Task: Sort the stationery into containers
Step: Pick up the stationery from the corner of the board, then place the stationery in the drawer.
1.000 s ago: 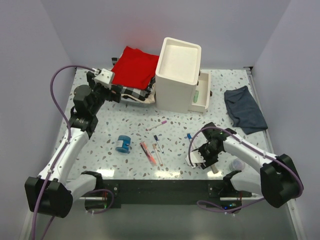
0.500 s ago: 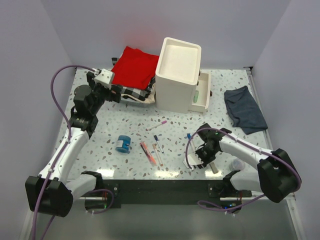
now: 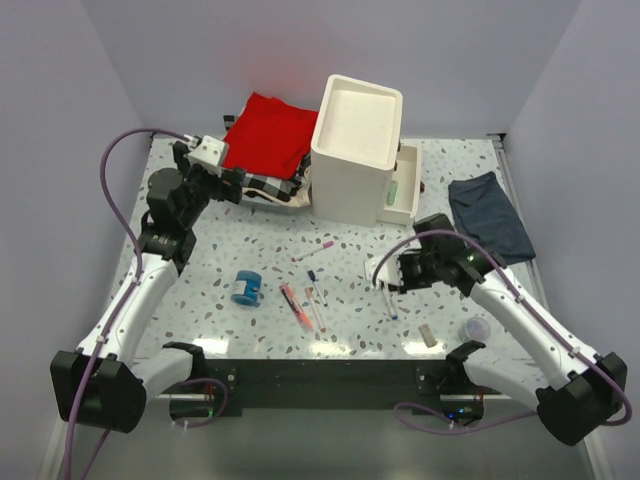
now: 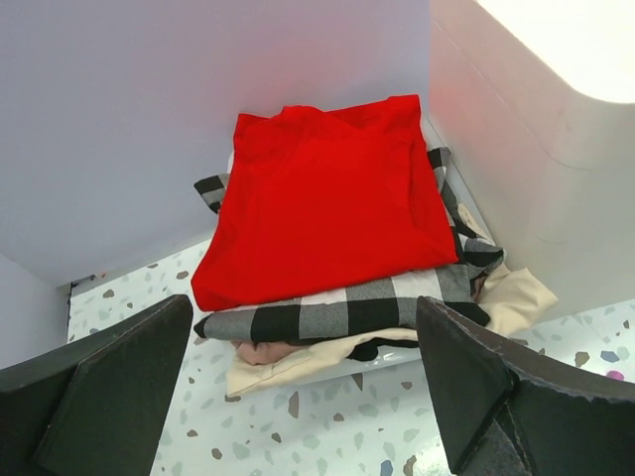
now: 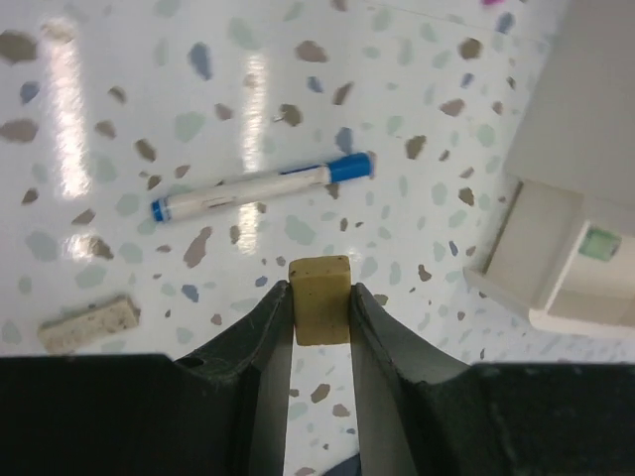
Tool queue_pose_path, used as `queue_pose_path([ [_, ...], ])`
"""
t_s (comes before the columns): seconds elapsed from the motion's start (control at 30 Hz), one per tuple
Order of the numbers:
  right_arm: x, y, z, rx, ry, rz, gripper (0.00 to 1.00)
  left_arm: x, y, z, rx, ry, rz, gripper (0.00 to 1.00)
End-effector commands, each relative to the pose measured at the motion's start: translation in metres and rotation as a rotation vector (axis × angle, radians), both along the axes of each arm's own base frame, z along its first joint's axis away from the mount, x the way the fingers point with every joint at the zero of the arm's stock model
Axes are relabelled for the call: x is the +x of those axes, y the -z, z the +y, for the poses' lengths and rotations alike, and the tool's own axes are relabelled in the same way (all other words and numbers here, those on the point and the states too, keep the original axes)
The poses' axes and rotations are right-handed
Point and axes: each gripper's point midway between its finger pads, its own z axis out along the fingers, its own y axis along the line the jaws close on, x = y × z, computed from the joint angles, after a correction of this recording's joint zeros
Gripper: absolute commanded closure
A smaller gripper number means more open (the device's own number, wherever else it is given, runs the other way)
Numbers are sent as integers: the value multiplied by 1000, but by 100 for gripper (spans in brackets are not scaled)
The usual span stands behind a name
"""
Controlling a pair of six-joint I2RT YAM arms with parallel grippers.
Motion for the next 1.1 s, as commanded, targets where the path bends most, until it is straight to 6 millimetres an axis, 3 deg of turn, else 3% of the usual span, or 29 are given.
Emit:
queue_pose_path([
  [0.0, 74, -40, -1, 232, 473, 55, 93, 6, -45, -4, -38, 19, -103, 0],
  [0.07, 109, -29, -15, 306, 683, 168, 93, 10, -47, -4, -38, 20, -103, 0],
  [0.1, 131, -41, -25, 353, 755, 168, 94, 12, -51, -5, -39, 22, -108, 0],
  [0.13, 144, -33, -23, 389, 825, 242, 94, 13, -51, -5, -39, 17, -108, 0],
  [0.17, 155, -33, -24, 412, 859, 265, 94, 14, -53, -4, -40, 16, -111, 0],
  [0.2, 172, -47, -28, 453, 885, 243, 94, 16, -54, -5, -40, 16, -111, 0],
  [0.23, 185, -39, -26, 465, 921, 279, 94, 17, -55, -4, -38, 14, -113, 1],
  [0.3, 206, -53, -25, 513, 930, 258, 94, 18, -56, -4, -38, 8, -113, 0],
  [0.37, 225, -54, -22, 523, 931, 261, 94, 18, -55, -3, -36, 3, -107, 0],
  [0.57, 265, -41, -22, 538, 965, 261, 93, 19, -49, 0, -28, -9, -88, 0],
  [0.7, 277, -28, -28, 518, 995, 231, 89, 22, -51, 4, -11, -24, -88, 0],
  [0.83, 276, -24, -37, 504, 1039, 192, 56, 25, -53, 5, -9, -29, -94, 0],
  [0.87, 272, -21, -40, 499, 1052, 191, 53, 25, -53, 5, -9, -29, -95, 0],
  [0.93, 268, -36, -42, 524, 1045, 152, 49, 25, -54, 4, -14, -24, -97, 0],
  [1.0, 255, -38, -47, 512, 1047, 155, 46, 25, -53, 3, -21, -20, -96, 0],
  [1.03, 248, -51, -48, 526, 1037, 133, 44, 24, -54, 2, -25, -17, -98, 0],
  [1.07, 240, -50, -49, 517, 1036, 142, 44, 23, -53, 2, -28, -15, -100, 0],
])
